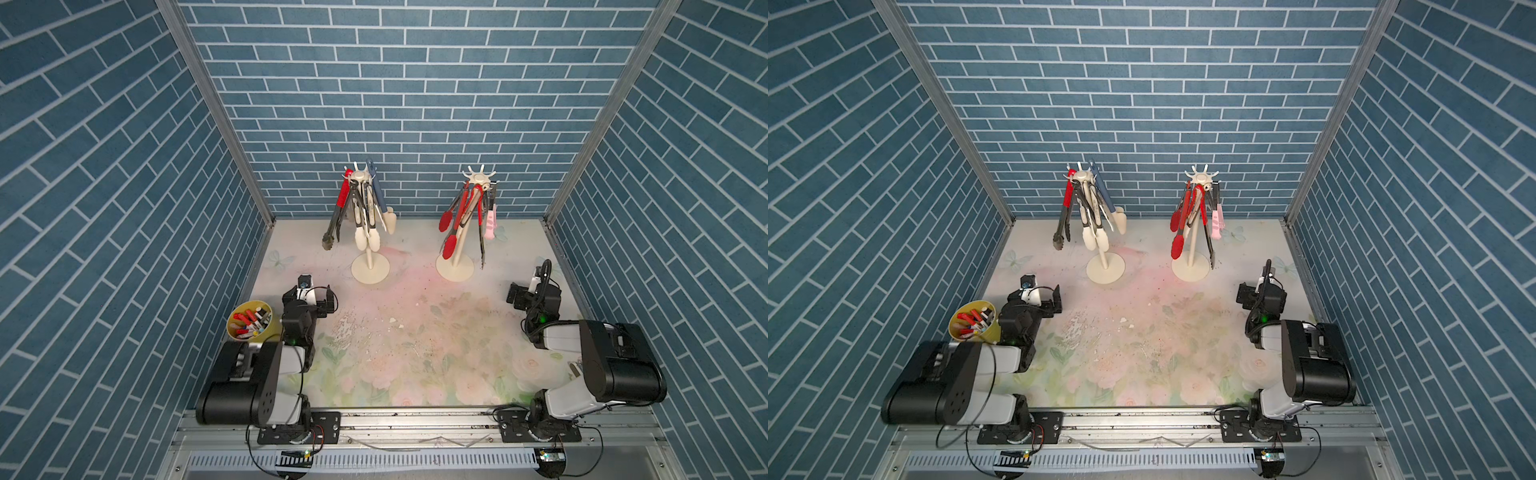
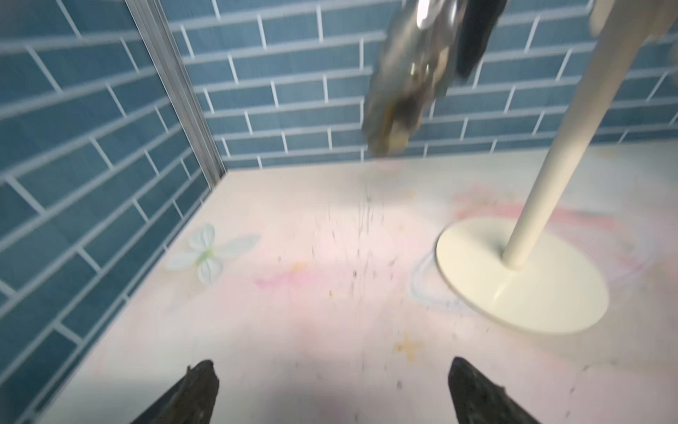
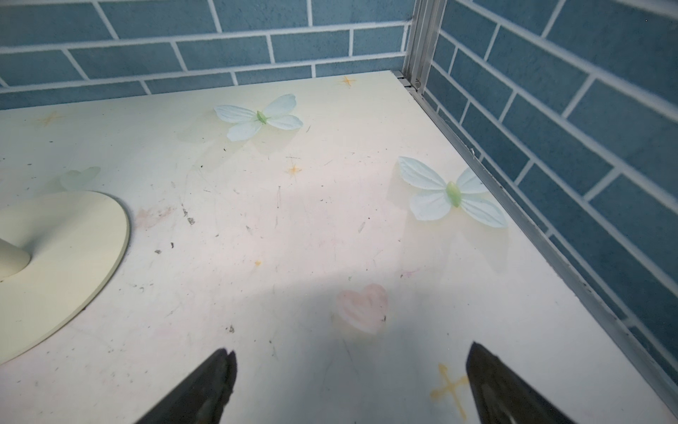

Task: Hang food tongs on kitchen utensil racks
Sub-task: Reset both arms

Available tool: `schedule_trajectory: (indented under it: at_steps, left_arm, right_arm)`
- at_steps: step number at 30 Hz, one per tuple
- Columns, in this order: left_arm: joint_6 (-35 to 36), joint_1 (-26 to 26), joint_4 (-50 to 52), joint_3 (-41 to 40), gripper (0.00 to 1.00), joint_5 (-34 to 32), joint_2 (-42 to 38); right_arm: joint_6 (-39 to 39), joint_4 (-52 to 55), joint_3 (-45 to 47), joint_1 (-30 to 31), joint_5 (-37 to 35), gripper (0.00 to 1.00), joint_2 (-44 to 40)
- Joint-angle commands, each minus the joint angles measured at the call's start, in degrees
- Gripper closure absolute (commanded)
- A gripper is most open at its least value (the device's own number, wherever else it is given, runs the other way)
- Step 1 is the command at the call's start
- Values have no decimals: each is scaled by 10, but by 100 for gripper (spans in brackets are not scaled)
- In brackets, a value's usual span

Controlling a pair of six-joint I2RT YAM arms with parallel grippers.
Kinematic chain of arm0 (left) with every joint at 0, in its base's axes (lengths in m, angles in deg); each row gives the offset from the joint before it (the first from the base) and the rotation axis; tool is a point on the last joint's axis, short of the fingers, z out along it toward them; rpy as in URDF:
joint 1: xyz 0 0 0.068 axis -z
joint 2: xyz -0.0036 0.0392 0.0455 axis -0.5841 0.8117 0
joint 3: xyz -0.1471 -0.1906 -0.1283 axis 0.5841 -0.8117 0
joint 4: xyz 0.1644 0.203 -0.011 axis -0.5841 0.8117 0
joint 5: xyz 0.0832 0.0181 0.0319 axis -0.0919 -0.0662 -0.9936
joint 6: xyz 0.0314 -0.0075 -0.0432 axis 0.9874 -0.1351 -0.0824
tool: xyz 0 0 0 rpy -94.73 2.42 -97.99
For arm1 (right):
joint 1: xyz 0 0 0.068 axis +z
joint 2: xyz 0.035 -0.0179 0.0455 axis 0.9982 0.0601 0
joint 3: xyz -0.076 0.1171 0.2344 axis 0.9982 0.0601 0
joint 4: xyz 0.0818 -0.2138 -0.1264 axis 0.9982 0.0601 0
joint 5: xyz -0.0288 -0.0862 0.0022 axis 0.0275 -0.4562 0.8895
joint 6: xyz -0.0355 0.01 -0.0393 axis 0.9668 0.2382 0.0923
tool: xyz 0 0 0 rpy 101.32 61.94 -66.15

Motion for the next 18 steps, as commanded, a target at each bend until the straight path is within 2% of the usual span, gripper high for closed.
schedule_trajectory:
  at_steps: [1,2,4,6,18]
  left_arm:
    - [-9,-19,-61,-4,1,19,2]
    - [-20,-23,-21,11,1,7,-11]
    - [-24,-32,17,49,1,32,7]
    - [-21,-32,108,86,1,44,-7]
    - [-23,-32,126,100,1,38,-1]
  right_arm:
    - [16,-21,-7,-2,5,1,2]
    - [16,-22,-7,-2,5,1,4]
    - [16,-23,-7,-2,5,1,3]
    - [16,-21,-7,-2,5,1,3]
    - [15,-20,-7,-5,10,1,2]
